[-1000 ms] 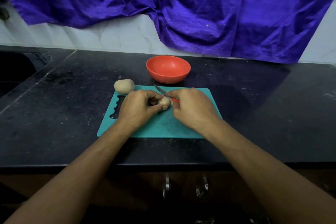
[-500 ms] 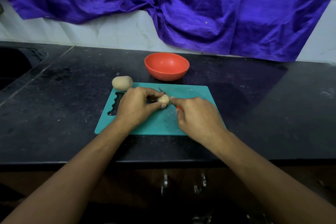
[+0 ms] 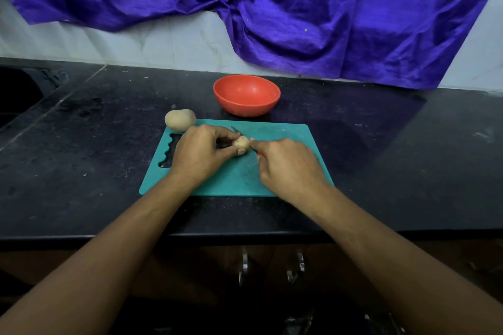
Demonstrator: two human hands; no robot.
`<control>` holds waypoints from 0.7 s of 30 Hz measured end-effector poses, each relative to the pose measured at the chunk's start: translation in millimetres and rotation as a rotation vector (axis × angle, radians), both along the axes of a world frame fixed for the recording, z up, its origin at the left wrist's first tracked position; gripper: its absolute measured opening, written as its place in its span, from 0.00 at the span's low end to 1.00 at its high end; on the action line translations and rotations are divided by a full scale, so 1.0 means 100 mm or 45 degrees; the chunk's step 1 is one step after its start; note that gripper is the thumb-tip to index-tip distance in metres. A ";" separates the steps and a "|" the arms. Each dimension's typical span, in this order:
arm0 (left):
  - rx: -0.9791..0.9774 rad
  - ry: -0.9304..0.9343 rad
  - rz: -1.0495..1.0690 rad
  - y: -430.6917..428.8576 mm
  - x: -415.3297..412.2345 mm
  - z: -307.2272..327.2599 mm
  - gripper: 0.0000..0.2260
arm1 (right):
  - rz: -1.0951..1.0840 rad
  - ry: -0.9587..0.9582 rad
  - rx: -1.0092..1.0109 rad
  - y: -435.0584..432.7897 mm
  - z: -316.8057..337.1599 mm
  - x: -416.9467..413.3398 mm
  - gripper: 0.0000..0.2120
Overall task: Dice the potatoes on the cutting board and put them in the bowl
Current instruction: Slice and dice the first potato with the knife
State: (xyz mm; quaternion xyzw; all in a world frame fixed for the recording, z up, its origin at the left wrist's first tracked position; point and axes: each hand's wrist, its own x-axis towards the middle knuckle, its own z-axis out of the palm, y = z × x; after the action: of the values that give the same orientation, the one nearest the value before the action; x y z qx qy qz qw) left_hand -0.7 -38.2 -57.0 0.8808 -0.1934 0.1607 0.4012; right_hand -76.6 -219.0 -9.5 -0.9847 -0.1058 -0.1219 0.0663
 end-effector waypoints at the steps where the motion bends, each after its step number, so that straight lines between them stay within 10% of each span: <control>1: 0.003 0.002 0.003 0.00 0.00 -0.01 0.14 | 0.005 0.002 -0.019 -0.01 0.00 0.00 0.22; 10: -0.028 0.028 0.018 0.03 0.01 -0.01 0.13 | 0.004 0.063 -0.052 -0.11 -0.07 0.01 0.22; 21: -0.115 0.109 -0.023 0.02 -0.01 0.02 0.10 | -0.127 0.231 0.736 -0.32 -0.11 0.20 0.14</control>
State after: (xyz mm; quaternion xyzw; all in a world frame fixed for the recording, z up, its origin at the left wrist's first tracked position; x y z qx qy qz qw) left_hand -1.8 -35.7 -55.4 0.8661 -0.1764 0.1277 0.4500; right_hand -56.2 -251.4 -20.9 -0.9358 -0.0120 -0.0617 0.3470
